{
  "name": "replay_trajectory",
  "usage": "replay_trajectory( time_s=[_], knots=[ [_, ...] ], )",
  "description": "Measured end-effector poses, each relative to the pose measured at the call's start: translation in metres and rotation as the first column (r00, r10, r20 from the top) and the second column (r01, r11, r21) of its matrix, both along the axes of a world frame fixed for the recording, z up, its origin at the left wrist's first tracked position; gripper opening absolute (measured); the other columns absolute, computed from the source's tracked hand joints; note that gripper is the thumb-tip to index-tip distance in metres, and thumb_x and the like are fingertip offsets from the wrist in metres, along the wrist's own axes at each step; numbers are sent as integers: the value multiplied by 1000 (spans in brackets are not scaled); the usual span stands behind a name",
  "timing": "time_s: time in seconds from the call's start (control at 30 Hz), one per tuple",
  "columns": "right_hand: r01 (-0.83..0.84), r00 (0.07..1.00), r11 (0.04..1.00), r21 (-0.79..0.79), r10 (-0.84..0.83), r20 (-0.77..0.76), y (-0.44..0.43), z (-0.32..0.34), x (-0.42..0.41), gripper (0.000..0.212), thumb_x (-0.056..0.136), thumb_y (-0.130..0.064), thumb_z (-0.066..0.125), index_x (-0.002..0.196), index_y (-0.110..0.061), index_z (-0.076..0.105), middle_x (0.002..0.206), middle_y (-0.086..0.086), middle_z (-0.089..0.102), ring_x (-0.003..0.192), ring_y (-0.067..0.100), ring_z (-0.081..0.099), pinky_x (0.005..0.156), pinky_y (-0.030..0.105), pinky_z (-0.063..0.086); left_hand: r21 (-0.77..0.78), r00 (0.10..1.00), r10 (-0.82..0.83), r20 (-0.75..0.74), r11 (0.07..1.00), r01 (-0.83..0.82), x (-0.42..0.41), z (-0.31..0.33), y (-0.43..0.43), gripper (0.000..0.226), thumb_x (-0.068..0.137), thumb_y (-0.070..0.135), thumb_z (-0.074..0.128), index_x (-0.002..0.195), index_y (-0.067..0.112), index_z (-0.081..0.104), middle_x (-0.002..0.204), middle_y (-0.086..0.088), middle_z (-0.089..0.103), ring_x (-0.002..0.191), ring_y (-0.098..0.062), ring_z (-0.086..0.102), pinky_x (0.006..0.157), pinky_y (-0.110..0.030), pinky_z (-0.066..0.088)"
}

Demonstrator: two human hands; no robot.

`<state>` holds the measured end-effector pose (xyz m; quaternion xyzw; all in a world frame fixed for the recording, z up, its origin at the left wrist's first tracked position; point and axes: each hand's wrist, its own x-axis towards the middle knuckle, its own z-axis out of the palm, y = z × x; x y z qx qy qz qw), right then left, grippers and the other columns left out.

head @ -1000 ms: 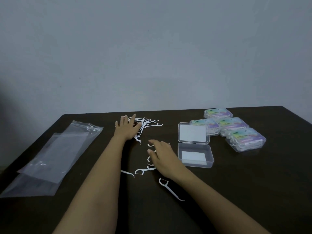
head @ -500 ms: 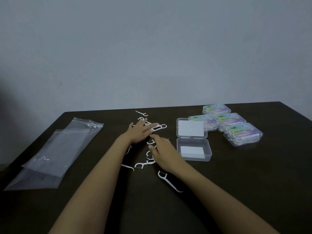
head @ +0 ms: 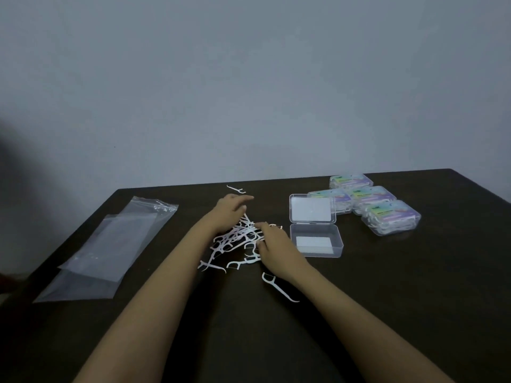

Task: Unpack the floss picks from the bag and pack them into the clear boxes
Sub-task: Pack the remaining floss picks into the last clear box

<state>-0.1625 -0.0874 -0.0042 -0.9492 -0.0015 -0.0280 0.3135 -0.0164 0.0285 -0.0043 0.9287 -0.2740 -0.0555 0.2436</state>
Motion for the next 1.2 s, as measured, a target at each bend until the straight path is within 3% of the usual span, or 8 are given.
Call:
replay_trajectory(
  time_s=[0.17,0.37,0.5,0.63,0.8,1.0,1.13,1.2],
  knots=[
    [8,1000,997,-71,-9,-26,-1,-3,0,40,98,-15,36,138,-11,35,143,11,33,134,24,24,107,33,26,89,989,146,23,985,-147,34,-6,-16,45,96,11,33,140,20,38,150,-9,28,138,-28,25,113,-47,23],
    [-59,998,975,-214,50,-47,-4,1,2,42,101,-17,29,140,-6,35,155,9,12,143,25,3,114,35,7,315,975,224,3,925,-213,73,-11,-29,54,96,16,23,149,19,13,157,-1,5,144,-22,7,114,-50,15],
    [-31,998,969,-244,18,-55,-3,-10,7,48,100,-28,32,146,-14,25,156,9,10,143,28,3,115,37,6,355,962,273,-27,902,-246,87,-16,-31,57,87,21,23,144,22,29,151,-8,28,140,-25,21,112,-48,20],
    [-30,999,966,-258,22,-32,-3,-13,9,47,101,-31,30,144,-14,29,154,10,18,142,28,9,115,35,6,291,975,222,-10,933,-209,68,-9,-28,51,92,17,25,141,21,37,150,-6,31,139,-26,23,112,-49,21],
    [-35,999,958,-284,27,-33,-2,-12,9,46,100,-33,30,142,-14,33,151,10,25,140,28,15,114,37,11,172,986,161,-50,974,-150,21,11,-14,43,97,8,27,134,12,49,145,-12,37,134,-27,32,110,-30,22],
    [-7,1000,932,-363,1,-18,4,-8,6,44,99,-36,30,135,-14,43,139,10,42,128,28,33,105,37,27,212,978,146,-149,971,-112,-23,10,13,41,99,13,30,137,18,45,136,-13,38,132,-30,30,113,-40,22],
    [-49,998,918,-394,27,-61,3,2,1,44,98,-41,32,127,-16,54,133,10,47,125,29,36,100,39,32,241,955,179,-235,963,-121,-37,10,16,46,93,8,33,135,19,48,138,-21,39,132,-42,32,111,-48,26],
    [-80,996,940,-330,62,-65,-2,8,-2,40,96,-40,38,116,-14,62,124,11,54,120,29,40,93,37,36,189,943,166,-288,975,-114,-45,12,12,45,92,5,34,133,14,50,141,-16,41,131,-34,38,112,-43,29]
  ],
)
